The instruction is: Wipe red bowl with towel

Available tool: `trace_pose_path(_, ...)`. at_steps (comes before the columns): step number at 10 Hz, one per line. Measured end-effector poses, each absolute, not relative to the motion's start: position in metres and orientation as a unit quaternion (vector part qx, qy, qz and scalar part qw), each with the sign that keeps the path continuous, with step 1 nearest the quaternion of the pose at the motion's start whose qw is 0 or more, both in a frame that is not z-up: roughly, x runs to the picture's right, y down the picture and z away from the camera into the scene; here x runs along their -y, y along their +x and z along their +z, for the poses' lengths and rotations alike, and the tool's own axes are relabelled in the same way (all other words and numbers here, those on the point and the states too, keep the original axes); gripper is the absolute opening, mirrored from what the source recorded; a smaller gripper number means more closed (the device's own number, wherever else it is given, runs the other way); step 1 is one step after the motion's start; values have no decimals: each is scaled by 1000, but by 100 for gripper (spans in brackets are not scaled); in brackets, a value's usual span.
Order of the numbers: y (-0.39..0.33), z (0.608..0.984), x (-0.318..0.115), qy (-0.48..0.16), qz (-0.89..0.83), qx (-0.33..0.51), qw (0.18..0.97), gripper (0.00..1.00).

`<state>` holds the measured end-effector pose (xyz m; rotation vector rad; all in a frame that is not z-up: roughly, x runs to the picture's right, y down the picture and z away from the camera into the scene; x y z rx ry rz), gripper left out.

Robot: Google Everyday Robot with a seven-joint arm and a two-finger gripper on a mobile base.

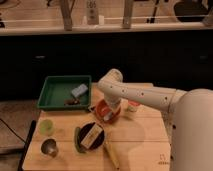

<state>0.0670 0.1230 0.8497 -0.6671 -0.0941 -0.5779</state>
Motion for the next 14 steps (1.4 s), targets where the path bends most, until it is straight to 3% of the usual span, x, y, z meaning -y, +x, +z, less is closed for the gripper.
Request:
trace_pose_path(6, 46, 870, -88, -313, -290, 36, 904, 1)
trace_pose_path(10, -14, 864, -108, -307, -346, 71, 884, 1)
trace_pose_path(14, -2, 853, -133, -312, -347, 75, 881, 1)
